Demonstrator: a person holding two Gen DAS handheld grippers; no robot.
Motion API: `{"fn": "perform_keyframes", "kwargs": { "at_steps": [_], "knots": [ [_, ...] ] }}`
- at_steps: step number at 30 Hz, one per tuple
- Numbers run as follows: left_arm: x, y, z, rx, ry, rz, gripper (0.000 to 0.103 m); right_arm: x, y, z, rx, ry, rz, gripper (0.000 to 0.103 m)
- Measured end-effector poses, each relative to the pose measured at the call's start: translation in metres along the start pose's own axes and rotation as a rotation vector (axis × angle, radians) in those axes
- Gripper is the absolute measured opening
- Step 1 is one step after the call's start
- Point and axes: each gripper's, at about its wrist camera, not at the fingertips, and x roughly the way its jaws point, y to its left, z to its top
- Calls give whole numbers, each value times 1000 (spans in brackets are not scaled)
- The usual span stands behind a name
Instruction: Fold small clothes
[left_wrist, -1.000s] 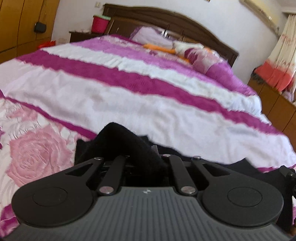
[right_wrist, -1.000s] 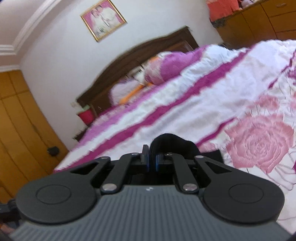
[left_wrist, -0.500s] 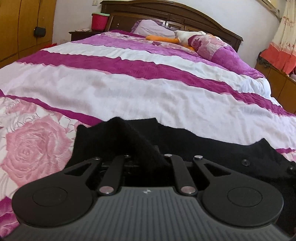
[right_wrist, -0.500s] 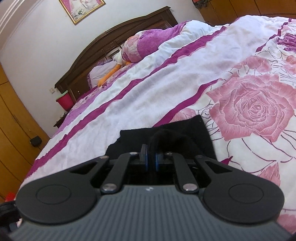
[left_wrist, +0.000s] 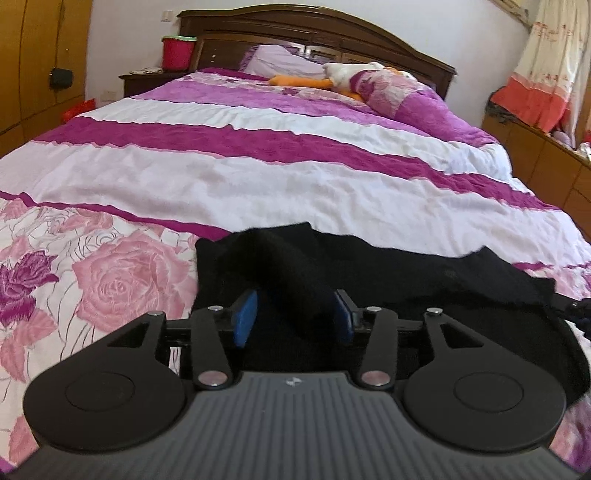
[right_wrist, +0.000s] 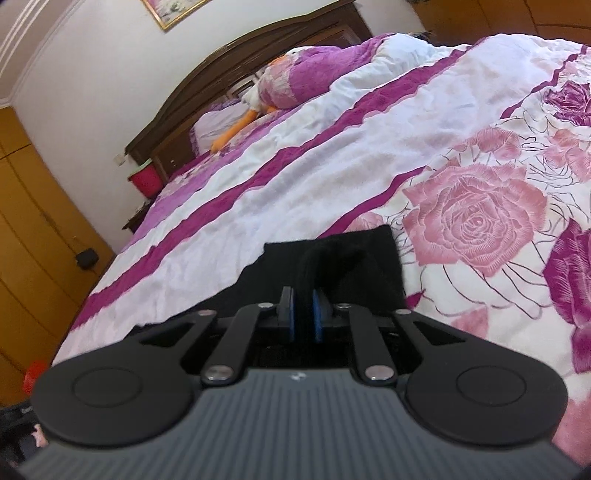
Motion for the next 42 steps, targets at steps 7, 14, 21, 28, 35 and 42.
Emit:
{"fn": "perform_keyframes", "kwargs": {
  "at_steps": [7,14,21,28,35,42],
  "knots": [
    [2,-10,-16,28,59,-106,53,-4,7,-9,-97,46,34,14],
    [26,-24,-15,106,32,-45,53,0,19,-30,-266,64,24,14],
    [45,-16,12,54,-1,-38,53,18,19,-6,-217,36,54,14],
    [61,-13,29,39,-16,-12,53,40,18,13,-162,-23,7,14],
    [48,-10,32,32,-53,-44,53,20,11,18,-108,-90,44,14],
    [37,-10,32,40,-77,-37,53,1,16,20,-172,-137,11,14]
  ]
}}
